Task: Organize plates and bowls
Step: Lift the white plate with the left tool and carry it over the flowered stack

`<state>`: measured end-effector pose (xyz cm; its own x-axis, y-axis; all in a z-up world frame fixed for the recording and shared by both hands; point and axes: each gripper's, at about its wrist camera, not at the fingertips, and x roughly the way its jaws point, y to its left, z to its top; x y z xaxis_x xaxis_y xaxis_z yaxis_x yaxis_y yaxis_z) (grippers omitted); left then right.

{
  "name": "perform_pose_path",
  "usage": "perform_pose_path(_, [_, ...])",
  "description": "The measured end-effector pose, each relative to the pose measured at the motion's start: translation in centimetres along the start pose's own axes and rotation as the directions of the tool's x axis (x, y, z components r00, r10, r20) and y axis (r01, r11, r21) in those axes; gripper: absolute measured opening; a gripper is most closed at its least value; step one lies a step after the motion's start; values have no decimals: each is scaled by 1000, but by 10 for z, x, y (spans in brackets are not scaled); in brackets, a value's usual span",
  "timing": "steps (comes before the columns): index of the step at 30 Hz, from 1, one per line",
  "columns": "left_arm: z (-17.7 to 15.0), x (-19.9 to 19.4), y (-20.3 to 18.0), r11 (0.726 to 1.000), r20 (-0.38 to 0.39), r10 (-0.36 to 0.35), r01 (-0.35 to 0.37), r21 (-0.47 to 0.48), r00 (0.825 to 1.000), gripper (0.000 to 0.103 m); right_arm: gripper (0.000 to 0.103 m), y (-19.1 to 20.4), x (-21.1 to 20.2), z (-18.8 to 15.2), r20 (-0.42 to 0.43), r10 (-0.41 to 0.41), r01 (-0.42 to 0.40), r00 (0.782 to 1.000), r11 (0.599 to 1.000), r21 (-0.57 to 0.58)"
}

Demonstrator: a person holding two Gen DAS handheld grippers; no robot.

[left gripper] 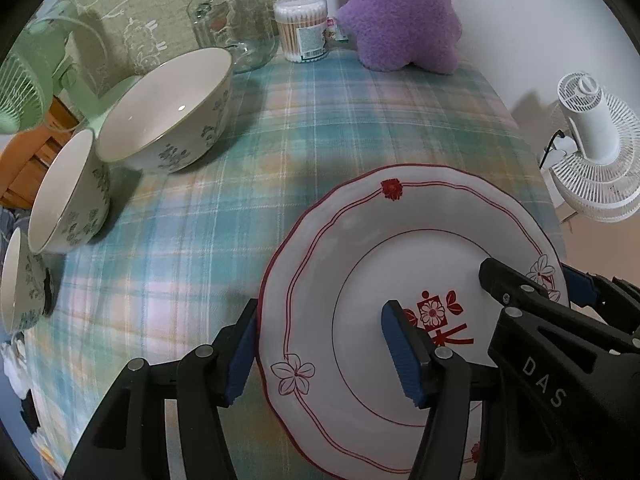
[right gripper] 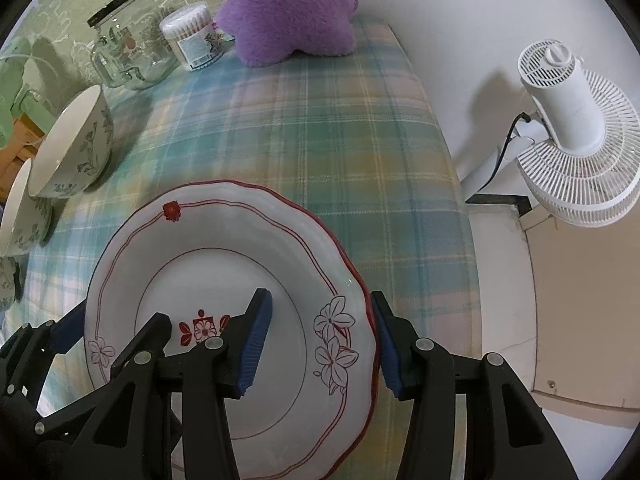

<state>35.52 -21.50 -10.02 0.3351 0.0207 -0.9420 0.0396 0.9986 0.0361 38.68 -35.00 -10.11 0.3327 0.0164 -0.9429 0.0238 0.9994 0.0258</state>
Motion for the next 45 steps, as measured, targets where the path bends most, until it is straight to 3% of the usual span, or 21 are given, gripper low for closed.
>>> perform_pose_path(11, [-26, -49, 8, 998, 56, -52, 51, 25, 997, 61, 53, 11, -53, -29, 58, -48, 47, 997, 999, 18])
perform_pose_path(27, [-93, -113, 24, 988, 89, -127, 117, 104, 988, 61, 53, 34, -135, -109, 103, -118, 111, 988, 992, 66])
perform_pose_path(38, [-140, -112, 14, 966, 46, -176, 164, 202, 983, 61, 53, 29, -145, -171, 76, -158, 148, 985, 982, 119])
perform_pose_path(45, [-161, -98, 5, 962, -12, -176, 175, 208, 984, 61, 53, 19, -132, -196, 39, -159, 153, 987, 980, 130])
